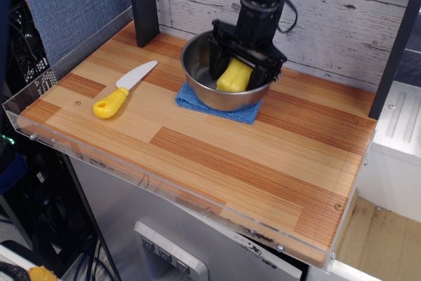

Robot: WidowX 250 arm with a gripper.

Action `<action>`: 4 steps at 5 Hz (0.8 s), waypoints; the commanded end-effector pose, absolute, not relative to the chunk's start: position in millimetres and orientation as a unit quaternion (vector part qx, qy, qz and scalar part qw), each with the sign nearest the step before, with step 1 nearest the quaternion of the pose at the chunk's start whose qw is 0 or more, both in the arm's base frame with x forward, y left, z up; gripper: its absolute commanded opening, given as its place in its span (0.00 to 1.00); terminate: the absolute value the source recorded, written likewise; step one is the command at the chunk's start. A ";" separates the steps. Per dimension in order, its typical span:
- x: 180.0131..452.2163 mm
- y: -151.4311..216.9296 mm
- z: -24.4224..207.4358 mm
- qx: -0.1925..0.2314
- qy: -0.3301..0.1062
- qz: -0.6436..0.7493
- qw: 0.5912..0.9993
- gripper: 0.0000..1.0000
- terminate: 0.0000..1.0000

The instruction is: Move the pepper and put bottom right of the table

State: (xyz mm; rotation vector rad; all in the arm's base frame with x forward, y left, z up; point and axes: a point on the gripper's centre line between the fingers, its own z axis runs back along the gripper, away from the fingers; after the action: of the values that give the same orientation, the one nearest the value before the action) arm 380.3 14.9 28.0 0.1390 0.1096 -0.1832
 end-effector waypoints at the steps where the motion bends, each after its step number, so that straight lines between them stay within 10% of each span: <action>1: 382.7 21.7 23.0 0.086 0.053 -0.074 0.992 0.00 0.00; 4: 353.6 36.8 104.3 0.078 -0.049 -0.031 0.995 0.00 0.00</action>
State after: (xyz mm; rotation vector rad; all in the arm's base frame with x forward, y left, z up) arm 351.9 34.0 87.8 0.1464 -0.0395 -0.0659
